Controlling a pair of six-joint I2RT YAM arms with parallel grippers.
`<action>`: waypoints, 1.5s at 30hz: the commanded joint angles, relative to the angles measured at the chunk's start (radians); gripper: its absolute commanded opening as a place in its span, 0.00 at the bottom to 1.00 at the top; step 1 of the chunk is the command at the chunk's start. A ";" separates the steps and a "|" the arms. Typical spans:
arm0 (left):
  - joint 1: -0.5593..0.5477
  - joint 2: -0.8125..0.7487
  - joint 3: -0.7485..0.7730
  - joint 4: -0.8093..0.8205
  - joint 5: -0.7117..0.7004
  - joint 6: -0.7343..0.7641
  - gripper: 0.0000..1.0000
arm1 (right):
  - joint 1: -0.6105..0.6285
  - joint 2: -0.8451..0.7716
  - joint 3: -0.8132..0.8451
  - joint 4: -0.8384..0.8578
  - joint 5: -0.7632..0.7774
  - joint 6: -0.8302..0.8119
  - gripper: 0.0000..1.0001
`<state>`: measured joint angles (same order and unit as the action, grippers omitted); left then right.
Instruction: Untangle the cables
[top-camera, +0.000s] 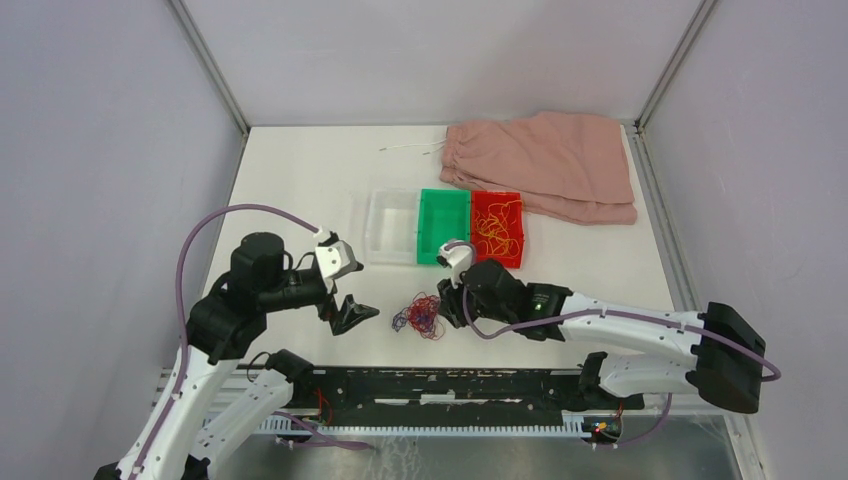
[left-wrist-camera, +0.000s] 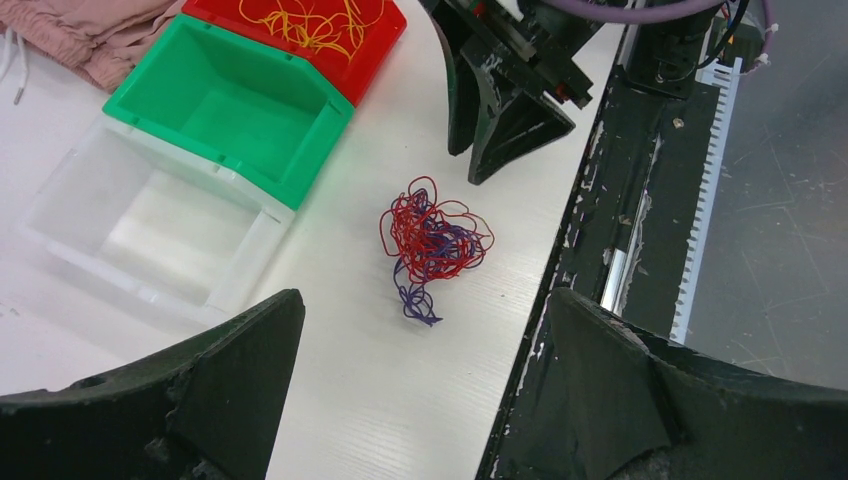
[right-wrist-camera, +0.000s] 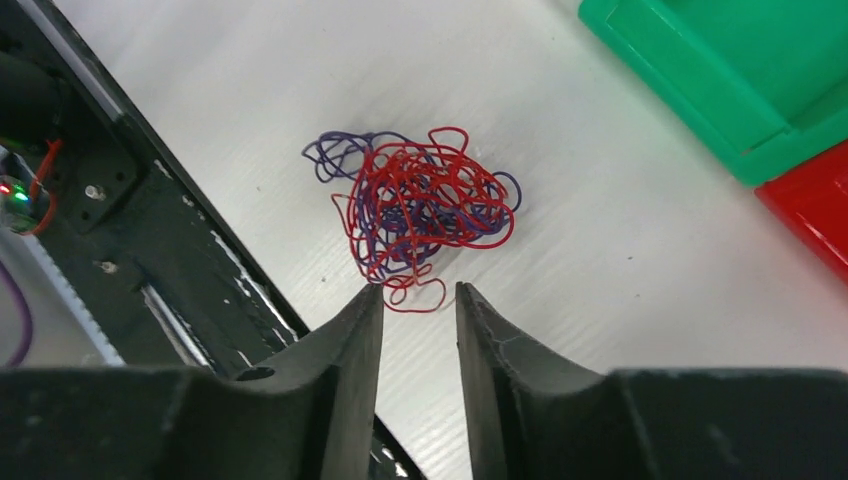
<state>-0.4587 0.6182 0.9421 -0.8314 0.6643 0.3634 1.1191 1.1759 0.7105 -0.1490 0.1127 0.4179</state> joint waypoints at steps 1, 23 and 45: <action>-0.003 -0.017 0.001 0.023 0.028 0.030 0.99 | 0.004 0.066 -0.011 0.038 -0.037 0.013 0.45; -0.003 -0.022 0.006 0.021 0.015 0.032 0.99 | 0.004 0.338 -0.035 0.270 0.018 0.032 0.10; -0.002 -0.074 -0.121 0.173 0.033 0.007 0.99 | 0.036 -0.057 0.312 -0.269 -0.015 -0.083 0.00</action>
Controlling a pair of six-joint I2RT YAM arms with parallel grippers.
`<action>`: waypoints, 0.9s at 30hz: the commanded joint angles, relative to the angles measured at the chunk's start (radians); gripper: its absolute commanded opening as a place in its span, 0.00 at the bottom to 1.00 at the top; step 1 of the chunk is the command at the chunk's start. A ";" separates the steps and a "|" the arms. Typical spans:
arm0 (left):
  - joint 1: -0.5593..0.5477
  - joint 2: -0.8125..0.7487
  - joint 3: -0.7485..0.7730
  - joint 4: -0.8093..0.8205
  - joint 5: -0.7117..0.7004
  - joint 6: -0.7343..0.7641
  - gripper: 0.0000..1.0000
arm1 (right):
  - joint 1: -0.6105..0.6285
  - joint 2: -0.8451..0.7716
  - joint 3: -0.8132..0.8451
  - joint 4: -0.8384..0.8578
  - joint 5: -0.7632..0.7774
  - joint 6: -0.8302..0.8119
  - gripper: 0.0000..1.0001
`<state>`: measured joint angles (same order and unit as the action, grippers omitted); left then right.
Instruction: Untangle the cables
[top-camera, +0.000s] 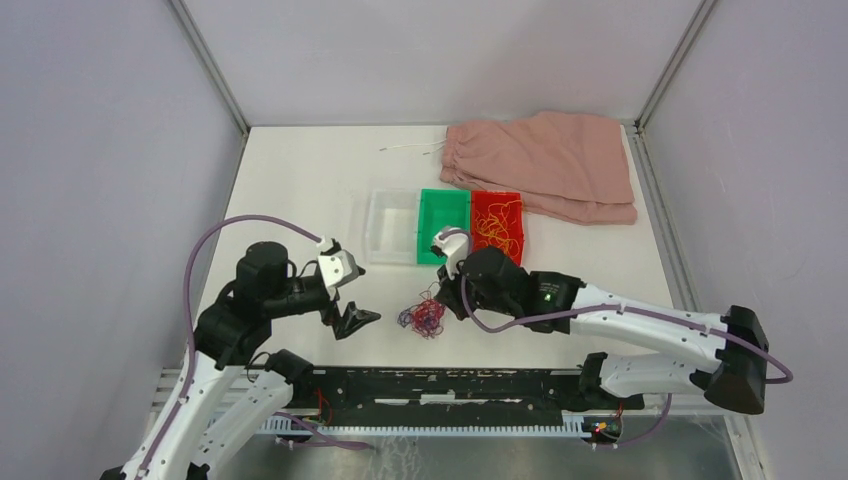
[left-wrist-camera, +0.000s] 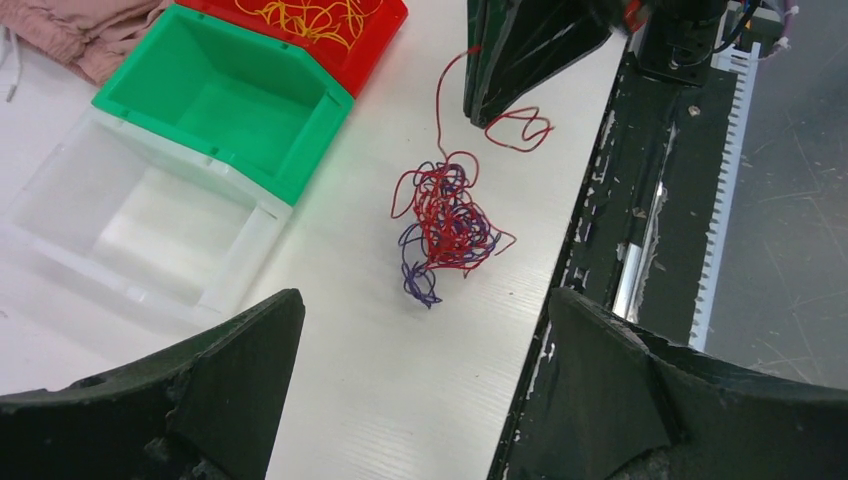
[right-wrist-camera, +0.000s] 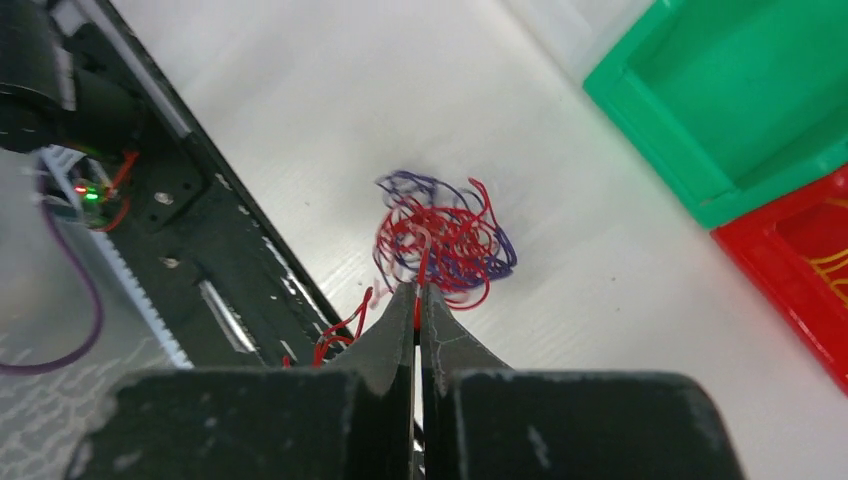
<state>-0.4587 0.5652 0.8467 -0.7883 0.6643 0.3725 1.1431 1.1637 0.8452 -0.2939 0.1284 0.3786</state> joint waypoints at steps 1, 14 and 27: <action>-0.003 -0.028 -0.038 0.156 0.041 -0.019 0.99 | 0.013 -0.041 0.224 -0.155 -0.049 -0.050 0.00; -0.002 -0.036 -0.154 0.482 0.082 -0.122 0.92 | 0.076 0.092 0.610 -0.298 -0.264 -0.089 0.00; -0.003 0.021 -0.106 0.129 0.308 0.100 0.43 | 0.084 0.088 0.632 -0.228 -0.314 -0.079 0.00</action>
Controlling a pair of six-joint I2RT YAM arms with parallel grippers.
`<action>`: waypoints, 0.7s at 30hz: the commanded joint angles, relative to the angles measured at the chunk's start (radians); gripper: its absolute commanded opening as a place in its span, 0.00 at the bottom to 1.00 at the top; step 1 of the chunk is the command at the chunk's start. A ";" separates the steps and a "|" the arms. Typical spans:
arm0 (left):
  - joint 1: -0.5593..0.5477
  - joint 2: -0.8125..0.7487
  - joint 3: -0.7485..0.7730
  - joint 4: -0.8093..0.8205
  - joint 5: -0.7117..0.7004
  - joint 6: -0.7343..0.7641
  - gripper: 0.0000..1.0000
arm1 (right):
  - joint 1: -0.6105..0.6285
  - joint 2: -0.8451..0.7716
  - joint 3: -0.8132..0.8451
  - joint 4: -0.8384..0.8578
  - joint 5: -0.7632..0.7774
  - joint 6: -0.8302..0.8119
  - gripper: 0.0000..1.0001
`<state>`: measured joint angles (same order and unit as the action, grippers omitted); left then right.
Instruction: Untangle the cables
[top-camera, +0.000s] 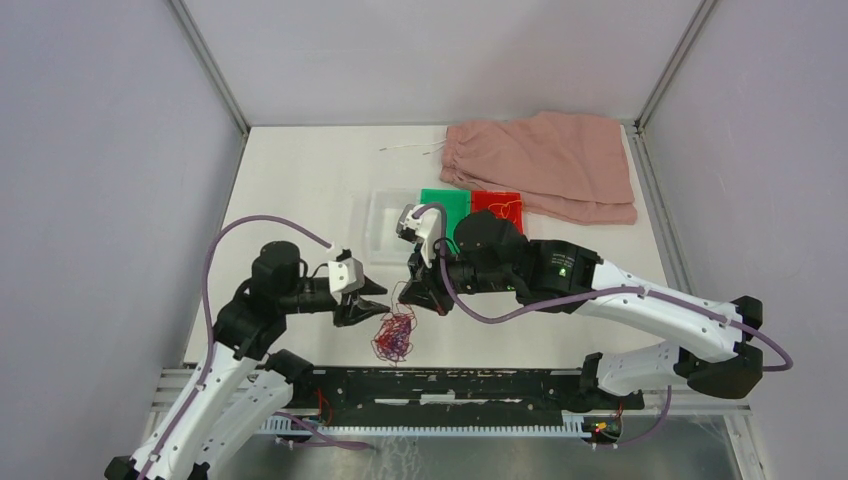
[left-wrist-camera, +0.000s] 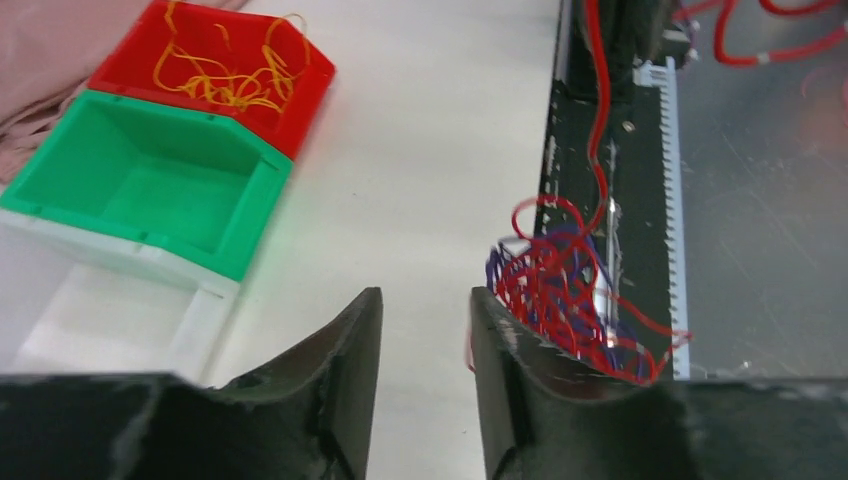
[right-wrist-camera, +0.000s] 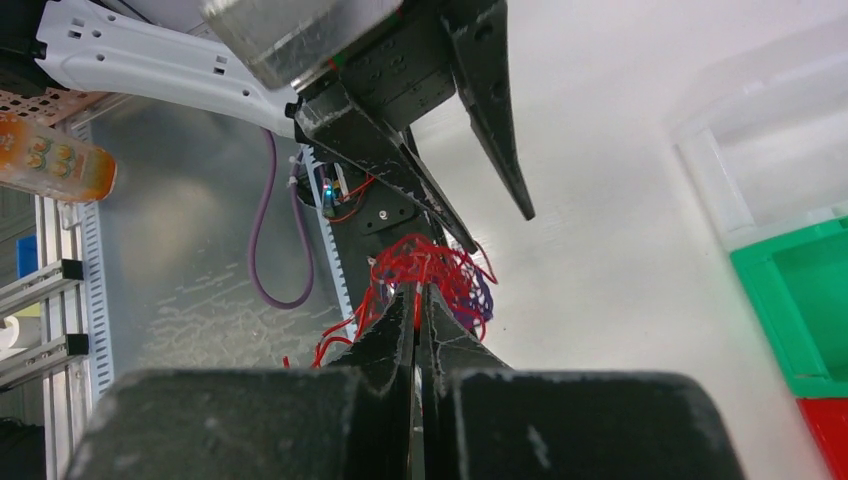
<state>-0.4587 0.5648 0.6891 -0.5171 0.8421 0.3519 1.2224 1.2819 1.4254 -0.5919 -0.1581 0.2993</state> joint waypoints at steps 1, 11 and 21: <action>-0.003 0.021 0.054 -0.143 0.131 0.116 0.38 | 0.005 -0.031 0.051 0.073 -0.033 0.003 0.00; -0.003 0.018 0.053 -0.126 0.159 0.128 0.71 | 0.005 -0.052 0.045 0.073 -0.042 0.009 0.00; -0.002 -0.045 -0.054 0.158 -0.036 0.024 0.62 | 0.005 -0.047 0.047 0.099 -0.041 0.012 0.00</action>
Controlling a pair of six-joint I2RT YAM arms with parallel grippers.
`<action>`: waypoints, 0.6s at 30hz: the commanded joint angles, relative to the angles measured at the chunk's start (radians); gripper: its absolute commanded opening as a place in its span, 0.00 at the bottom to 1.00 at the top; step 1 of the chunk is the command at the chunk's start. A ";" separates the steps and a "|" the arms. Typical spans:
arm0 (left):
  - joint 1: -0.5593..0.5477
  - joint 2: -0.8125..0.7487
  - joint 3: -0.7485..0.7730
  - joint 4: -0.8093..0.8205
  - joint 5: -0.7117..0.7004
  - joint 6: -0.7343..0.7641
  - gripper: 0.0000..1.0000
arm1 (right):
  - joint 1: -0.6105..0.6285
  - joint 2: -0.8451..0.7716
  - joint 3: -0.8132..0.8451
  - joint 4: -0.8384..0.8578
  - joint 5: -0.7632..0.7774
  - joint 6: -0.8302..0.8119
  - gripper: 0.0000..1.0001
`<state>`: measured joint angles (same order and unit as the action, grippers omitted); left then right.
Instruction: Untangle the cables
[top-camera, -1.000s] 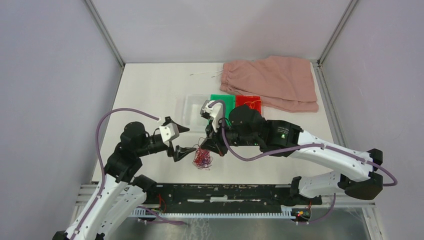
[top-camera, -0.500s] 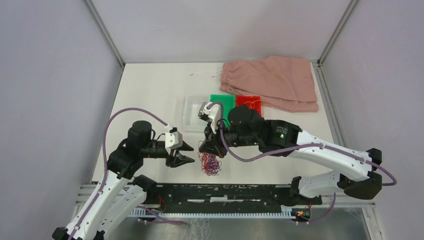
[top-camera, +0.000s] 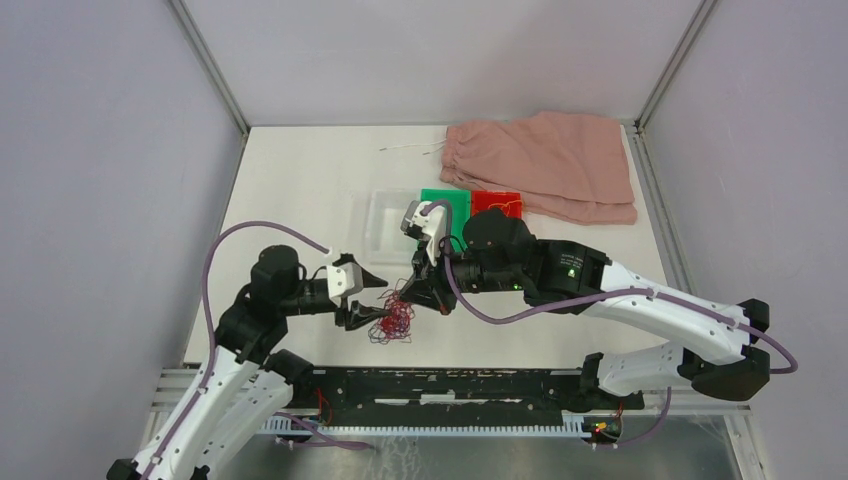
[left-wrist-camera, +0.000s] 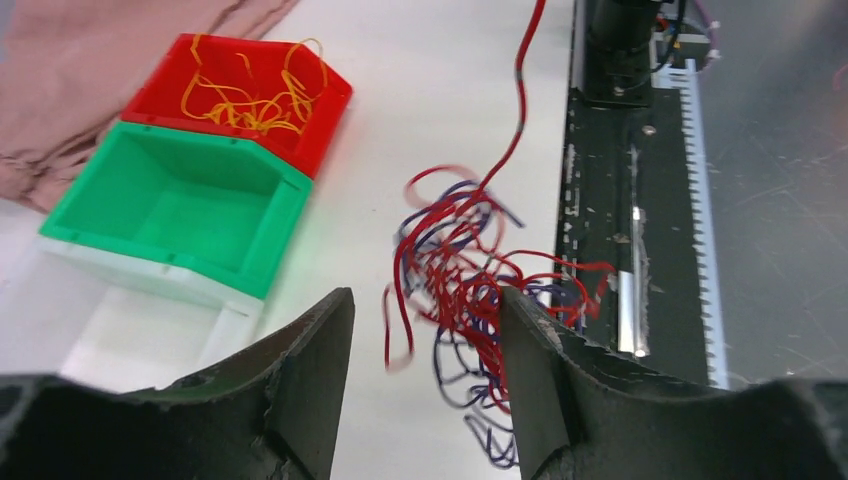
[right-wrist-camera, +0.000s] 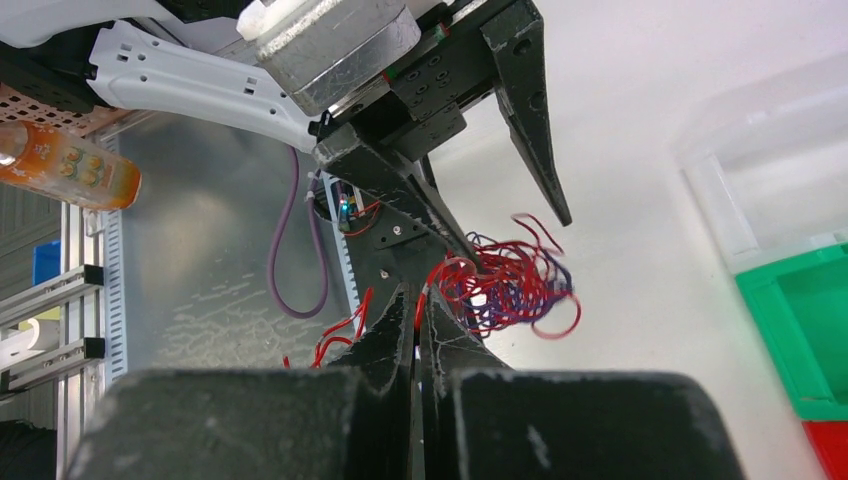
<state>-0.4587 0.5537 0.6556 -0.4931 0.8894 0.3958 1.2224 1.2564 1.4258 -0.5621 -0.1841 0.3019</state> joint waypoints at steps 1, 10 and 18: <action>-0.002 -0.034 -0.018 0.113 -0.084 0.002 0.59 | 0.005 -0.022 0.047 0.070 -0.014 0.009 0.00; -0.002 -0.071 -0.013 0.022 -0.042 0.086 0.28 | 0.005 -0.033 0.041 0.070 -0.008 0.011 0.00; -0.002 -0.064 -0.019 0.043 -0.067 0.112 0.48 | 0.005 -0.028 0.043 0.075 -0.014 0.013 0.00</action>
<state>-0.4599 0.4950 0.6380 -0.4973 0.8467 0.4641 1.2224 1.2556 1.4258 -0.5529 -0.1841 0.3077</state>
